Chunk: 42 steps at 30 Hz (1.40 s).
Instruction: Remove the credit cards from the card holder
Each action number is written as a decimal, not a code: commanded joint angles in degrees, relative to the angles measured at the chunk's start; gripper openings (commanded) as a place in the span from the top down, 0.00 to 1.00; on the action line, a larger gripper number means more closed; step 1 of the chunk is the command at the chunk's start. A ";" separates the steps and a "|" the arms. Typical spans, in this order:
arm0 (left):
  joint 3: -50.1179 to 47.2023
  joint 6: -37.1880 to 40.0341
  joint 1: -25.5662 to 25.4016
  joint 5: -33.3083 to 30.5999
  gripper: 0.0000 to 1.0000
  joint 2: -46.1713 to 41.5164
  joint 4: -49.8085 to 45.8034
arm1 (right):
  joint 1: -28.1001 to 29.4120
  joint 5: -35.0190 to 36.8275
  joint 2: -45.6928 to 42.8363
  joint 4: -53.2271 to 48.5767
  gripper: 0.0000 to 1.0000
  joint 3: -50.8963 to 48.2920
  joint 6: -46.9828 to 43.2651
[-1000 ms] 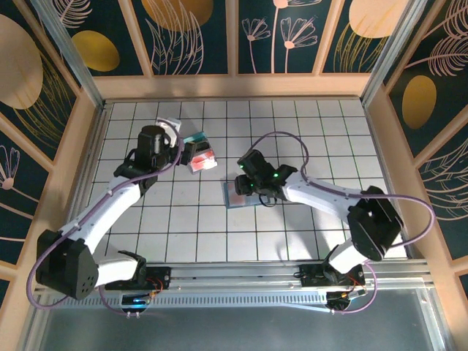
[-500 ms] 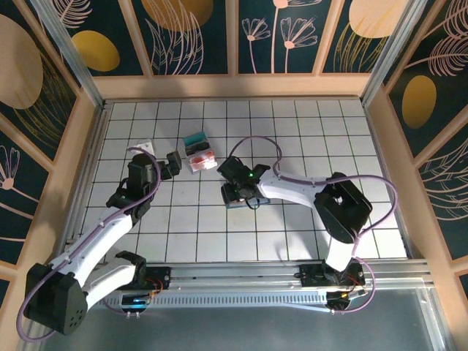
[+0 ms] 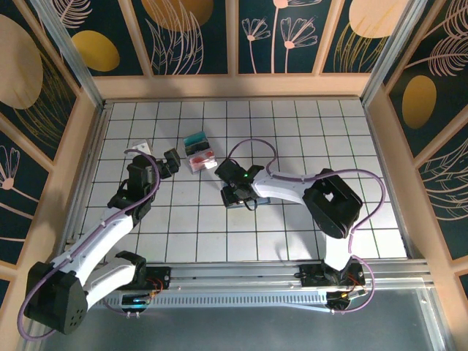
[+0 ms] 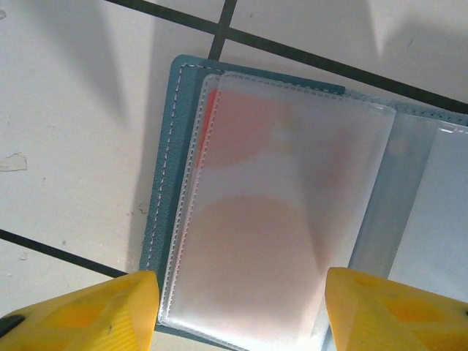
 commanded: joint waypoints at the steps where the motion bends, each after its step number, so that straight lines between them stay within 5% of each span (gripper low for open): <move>1: -0.40 -0.98 0.40 -0.37 0.01 0.34 2.00 | 0.22 0.65 1.10 -1.34 0.38 1.51 -0.60; 16: -0.55 -0.17 0.41 -0.09 0.01 0.76 1.79 | 0.16 -0.49 2.15 -0.08 0.46 -0.45 -0.91; 29: -0.38 0.08 0.41 -0.56 0.01 -0.75 0.96 | 0.40 -4.20 0.04 1.91 0.72 -1.18 -3.10; 42: 0.06 0.07 0.42 -0.94 0.01 -2.74 0.78 | 0.78 4.42 -1.61 -2.62 0.60 -0.75 -1.84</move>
